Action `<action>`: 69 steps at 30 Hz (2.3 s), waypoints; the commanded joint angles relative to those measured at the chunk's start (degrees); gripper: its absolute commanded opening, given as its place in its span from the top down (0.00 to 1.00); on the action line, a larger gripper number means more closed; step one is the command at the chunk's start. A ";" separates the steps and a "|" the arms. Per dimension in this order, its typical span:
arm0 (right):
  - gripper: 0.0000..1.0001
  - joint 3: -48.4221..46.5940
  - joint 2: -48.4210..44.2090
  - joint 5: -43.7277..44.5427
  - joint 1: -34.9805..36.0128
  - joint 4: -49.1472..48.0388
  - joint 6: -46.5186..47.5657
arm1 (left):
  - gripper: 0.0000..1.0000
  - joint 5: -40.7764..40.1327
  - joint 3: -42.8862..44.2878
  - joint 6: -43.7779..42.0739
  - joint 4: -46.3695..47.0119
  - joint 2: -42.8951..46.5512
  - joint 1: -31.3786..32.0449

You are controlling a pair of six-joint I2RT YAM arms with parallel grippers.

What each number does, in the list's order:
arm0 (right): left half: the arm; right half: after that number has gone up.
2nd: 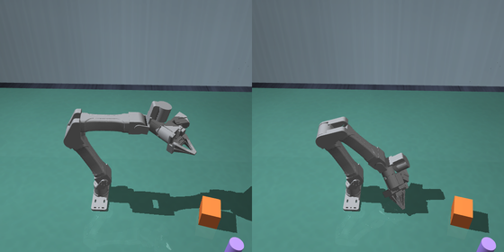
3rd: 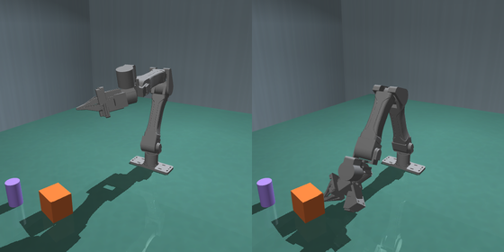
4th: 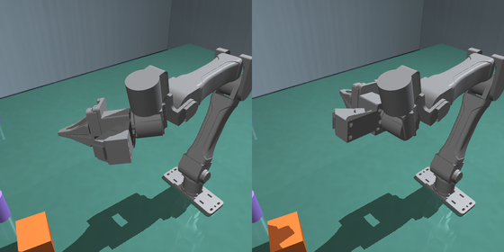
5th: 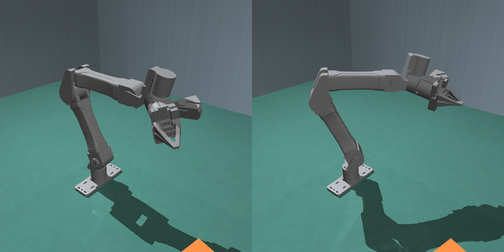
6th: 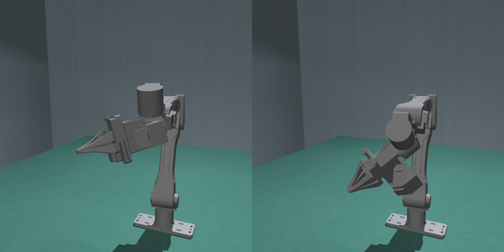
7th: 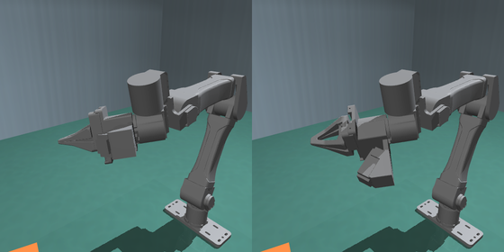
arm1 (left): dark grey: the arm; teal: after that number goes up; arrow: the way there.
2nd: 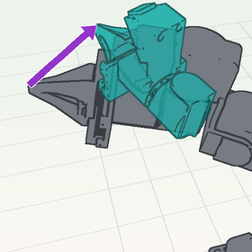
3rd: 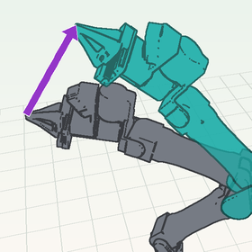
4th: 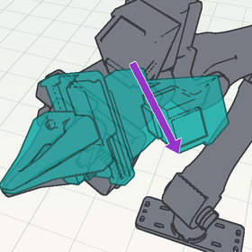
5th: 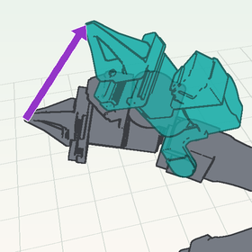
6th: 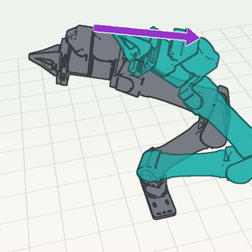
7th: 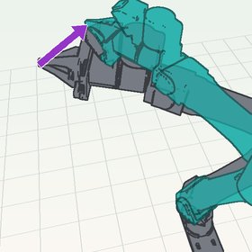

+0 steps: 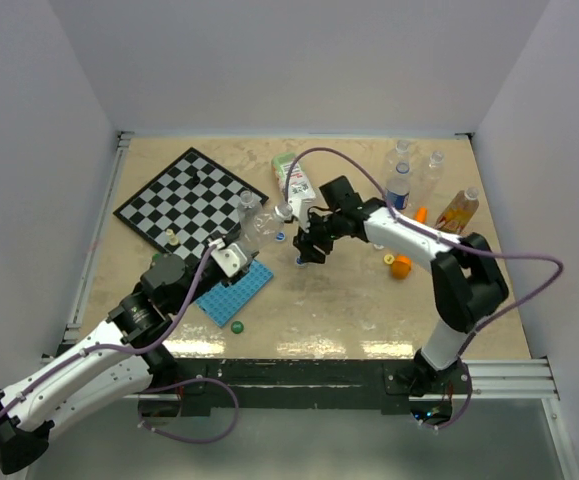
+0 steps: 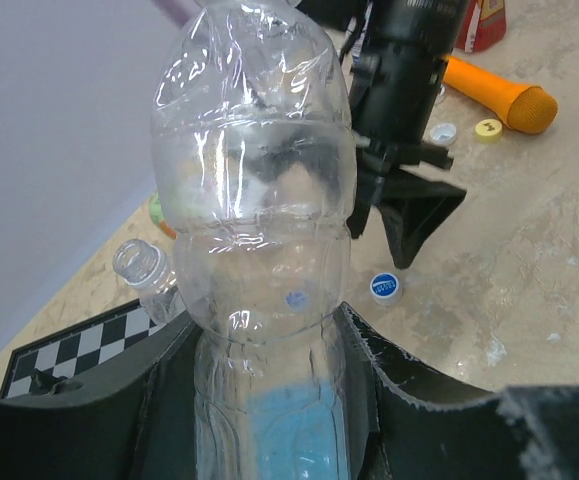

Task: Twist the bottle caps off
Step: Place the bottle cap at the center of the board, then place the plastic bottle at the center of the board.

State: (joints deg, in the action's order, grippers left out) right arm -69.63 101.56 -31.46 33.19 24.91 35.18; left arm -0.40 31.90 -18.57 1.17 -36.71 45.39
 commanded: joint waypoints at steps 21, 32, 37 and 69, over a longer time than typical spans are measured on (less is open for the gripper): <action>0.02 -1.75 -30.17 -12.67 -5.15 10.02 14.85 | 0.99 4.09 -0.79 1.43 4.54 1.64 -0.21; 0.04 -2.81 -30.26 -16.09 -5.24 4.13 7.90 | 1.00 4.10 -0.87 1.34 4.54 1.29 -0.30; 0.02 1.24 -35.90 -21.60 -5.15 1.80 9.72 | 0.99 4.97 -0.96 1.52 4.81 0.85 -0.30; 0.07 -8.60 -23.25 -41.66 1.09 3.75 3.58 | 0.99 15.96 -2.90 5.38 11.04 -0.03 -0.56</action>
State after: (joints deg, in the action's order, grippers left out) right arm -77.71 78.52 -68.73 33.76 31.42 42.39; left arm 12.32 29.67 -15.90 5.65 -37.76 45.32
